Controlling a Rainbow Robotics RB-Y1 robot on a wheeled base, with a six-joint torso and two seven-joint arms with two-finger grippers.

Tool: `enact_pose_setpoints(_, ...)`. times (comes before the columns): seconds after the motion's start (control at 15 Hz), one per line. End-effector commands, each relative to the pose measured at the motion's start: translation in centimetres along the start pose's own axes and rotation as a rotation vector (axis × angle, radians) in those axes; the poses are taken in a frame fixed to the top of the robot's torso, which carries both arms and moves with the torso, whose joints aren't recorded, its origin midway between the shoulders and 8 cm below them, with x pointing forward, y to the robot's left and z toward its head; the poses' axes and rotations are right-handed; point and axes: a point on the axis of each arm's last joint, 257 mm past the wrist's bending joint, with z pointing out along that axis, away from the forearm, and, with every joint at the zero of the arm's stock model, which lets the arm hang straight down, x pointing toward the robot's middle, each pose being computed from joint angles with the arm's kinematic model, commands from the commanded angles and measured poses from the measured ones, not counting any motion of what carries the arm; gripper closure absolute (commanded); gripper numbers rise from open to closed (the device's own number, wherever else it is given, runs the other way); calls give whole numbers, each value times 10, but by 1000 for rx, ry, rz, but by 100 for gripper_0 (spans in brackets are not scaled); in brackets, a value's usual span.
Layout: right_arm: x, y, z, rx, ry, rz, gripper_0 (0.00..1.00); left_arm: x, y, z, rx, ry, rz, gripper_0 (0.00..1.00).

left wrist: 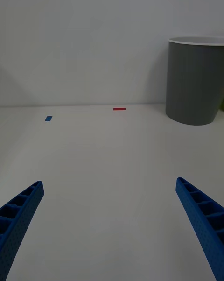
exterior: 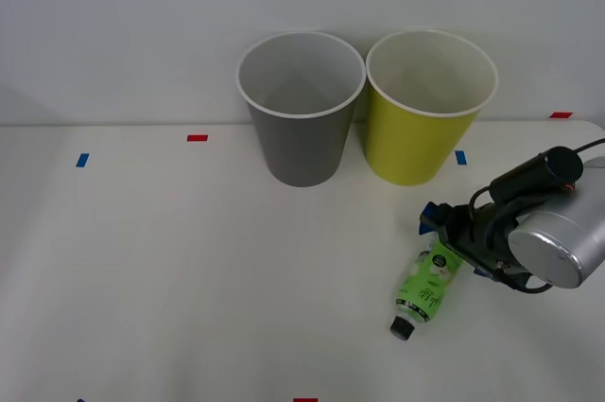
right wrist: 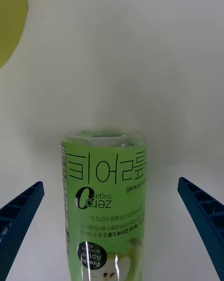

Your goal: Put cans in the gray bin and PET bottles in the light green bin.

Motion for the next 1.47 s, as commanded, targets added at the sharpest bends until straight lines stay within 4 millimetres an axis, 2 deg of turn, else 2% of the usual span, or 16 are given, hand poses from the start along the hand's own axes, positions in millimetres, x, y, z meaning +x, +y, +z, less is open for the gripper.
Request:
enact_pose_setpoints(0.07, -1, -3, 10, 17, 7, 0, 0, 0, 0, 0, 0, 0, 0, 3)
enact_pose_setpoints(0.47, 5, -11, 13, 40, 17, 0, 0, 0, 0, 0, 0, 0, 0, 2)
enact_pose_setpoints(1.2, 10, -3, 23, -7, 35, 2, 0, 0, 0, 0, 0, 0, 0, 2)
enact_pose_setpoints(1.27, 8, -2, 22, -9, 27, -5, 66, 0, 0, 0, 0, 0, 0, 2)
enact_pose_setpoints(1.33, 5, -3, 21, -7, 16, -10, 100, 0, 0, 0, 0, 0, 0, 3)
enact_pose_setpoints(1.47, 5, -2, 20, -8, 14, -22, 100, 0, 0, 0, 0, 0, 0, 2)
